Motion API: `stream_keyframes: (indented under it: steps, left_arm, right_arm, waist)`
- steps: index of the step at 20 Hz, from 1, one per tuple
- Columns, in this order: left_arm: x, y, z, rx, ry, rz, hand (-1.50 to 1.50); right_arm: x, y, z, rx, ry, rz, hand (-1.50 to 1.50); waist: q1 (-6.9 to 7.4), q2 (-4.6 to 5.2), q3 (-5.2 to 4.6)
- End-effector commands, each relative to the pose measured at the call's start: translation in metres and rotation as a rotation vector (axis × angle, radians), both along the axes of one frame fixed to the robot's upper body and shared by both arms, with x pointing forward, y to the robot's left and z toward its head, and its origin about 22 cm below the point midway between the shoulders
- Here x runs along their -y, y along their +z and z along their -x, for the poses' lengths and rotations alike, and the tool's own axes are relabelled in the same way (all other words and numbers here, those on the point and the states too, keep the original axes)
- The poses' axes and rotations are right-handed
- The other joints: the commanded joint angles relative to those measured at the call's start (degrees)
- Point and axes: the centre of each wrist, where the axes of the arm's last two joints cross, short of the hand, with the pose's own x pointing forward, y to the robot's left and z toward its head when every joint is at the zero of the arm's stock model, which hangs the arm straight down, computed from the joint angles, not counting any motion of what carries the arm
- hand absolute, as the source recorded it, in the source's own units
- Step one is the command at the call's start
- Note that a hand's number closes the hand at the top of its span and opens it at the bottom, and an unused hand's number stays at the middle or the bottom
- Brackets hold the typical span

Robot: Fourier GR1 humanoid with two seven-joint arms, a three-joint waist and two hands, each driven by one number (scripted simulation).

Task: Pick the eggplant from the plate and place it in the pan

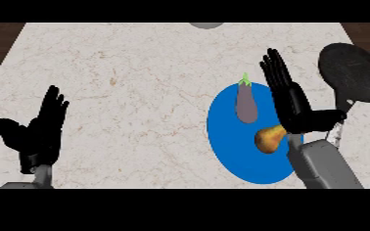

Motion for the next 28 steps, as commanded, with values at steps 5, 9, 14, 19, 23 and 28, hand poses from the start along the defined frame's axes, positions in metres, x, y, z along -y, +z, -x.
stream_keyframes:
  steps: [5, 9, 14, 19, 23, 28]
  left_arm:
    - [0.026, 0.039, -0.029, 0.144, -0.234, -0.017, 0.00]
    - [0.036, 0.047, -0.036, 0.118, -0.286, 0.026, 0.00]
    - [0.036, 0.049, -0.035, 0.109, -0.295, 0.028, 0.00]
    - [0.040, 0.050, -0.043, 0.115, -0.293, 0.029, 0.00]
    - [0.044, 0.047, -0.039, 0.126, -0.323, 0.038, 0.00]
    - [0.035, 0.045, -0.045, 0.133, -0.333, 0.040, 0.00]
  right_arm:
    - [0.017, 0.037, -0.070, -0.425, 0.146, -0.012, 1.50]
    - [0.096, 0.067, -0.079, -0.609, 0.004, 0.465, 1.50]
    - [0.133, 0.130, -0.094, -0.664, 0.137, 0.656, -1.50]
    - [0.145, 0.140, -0.104, -0.638, 0.349, 0.822, -1.50]
    - [0.126, 0.154, -0.130, -0.624, 0.392, 0.825, -1.50]
    - [0.079, 0.152, -0.146, -0.679, 0.549, 1.022, -1.50]
  waist:
    - [6.19, 0.39, 0.08]
    - [4.81, -0.21, -0.06]
    - [4.11, -0.87, 0.07]
    - [4.82, -0.37, 0.20]
    - [6.34, -0.12, 0.20]
    - [7.25, 0.35, 0.11]
